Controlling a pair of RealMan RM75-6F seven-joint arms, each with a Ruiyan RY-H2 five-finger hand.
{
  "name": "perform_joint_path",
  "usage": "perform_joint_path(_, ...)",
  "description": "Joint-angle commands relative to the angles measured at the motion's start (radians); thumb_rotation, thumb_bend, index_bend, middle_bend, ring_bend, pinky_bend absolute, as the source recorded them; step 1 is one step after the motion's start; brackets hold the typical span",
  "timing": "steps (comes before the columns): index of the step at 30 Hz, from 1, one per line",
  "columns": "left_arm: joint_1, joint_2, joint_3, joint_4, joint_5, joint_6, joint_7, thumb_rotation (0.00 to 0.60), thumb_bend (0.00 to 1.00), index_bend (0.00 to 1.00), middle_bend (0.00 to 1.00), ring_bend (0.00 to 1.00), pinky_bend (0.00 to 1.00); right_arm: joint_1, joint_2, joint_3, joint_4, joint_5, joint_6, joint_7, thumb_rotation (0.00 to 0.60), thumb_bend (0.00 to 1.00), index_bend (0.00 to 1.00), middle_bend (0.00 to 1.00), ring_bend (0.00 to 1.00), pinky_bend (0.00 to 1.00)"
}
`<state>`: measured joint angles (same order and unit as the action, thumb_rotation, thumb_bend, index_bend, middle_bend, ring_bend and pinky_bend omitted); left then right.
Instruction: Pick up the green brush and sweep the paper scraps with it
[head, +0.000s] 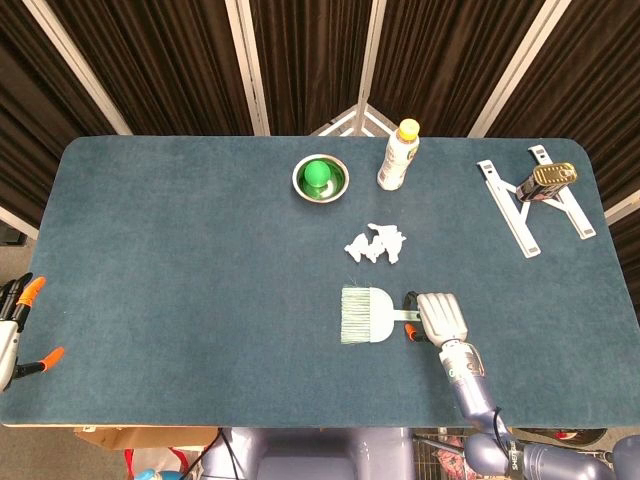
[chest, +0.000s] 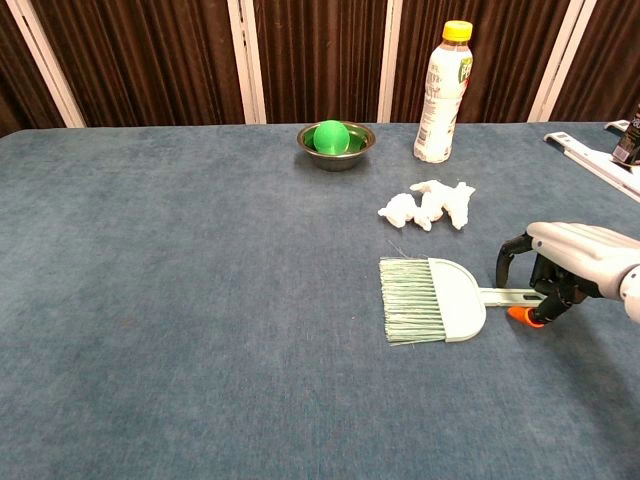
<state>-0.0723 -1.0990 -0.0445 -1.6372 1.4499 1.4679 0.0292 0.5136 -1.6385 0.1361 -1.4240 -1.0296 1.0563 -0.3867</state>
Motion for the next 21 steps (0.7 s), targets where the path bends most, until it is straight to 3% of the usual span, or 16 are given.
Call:
perform_joint_path(1,0.000,0.000,0.000,0.000,-0.001,-0.001,0.000,0.600,0.00,0.00,0.00,0.00,0.03,0.000,-0.006,-0.001,0.008,-0.003,-0.001,0.003,0.600,0.33,0.46,1.00,1.00,1.00)
perform_joint_path(8,0.000,0.001,0.000,-0.001,-0.002,-0.002,-0.002,0.600,0.00,0.00,0.00,0.00,0.03,0.001,-0.018,-0.002,0.028,0.008,-0.012,0.001,0.600,0.33,0.48,1.00,1.00,1.00)
perform_joint_path(15,0.001,0.000,0.000,-0.001,-0.001,0.001,-0.006,0.600,0.00,0.00,0.00,0.00,0.03,-0.003,-0.022,-0.003,0.035,0.007,-0.013,0.010,0.600,0.49,0.82,1.00,1.00,1.00)
perform_joint_path(21,0.000,0.000,-0.001,-0.001,-0.003,-0.001,-0.008,0.600,0.00,0.00,0.00,0.00,0.03,-0.003,-0.001,0.008,0.006,-0.032,0.010,0.028,0.600,0.55,0.90,1.00,1.00,1.00)
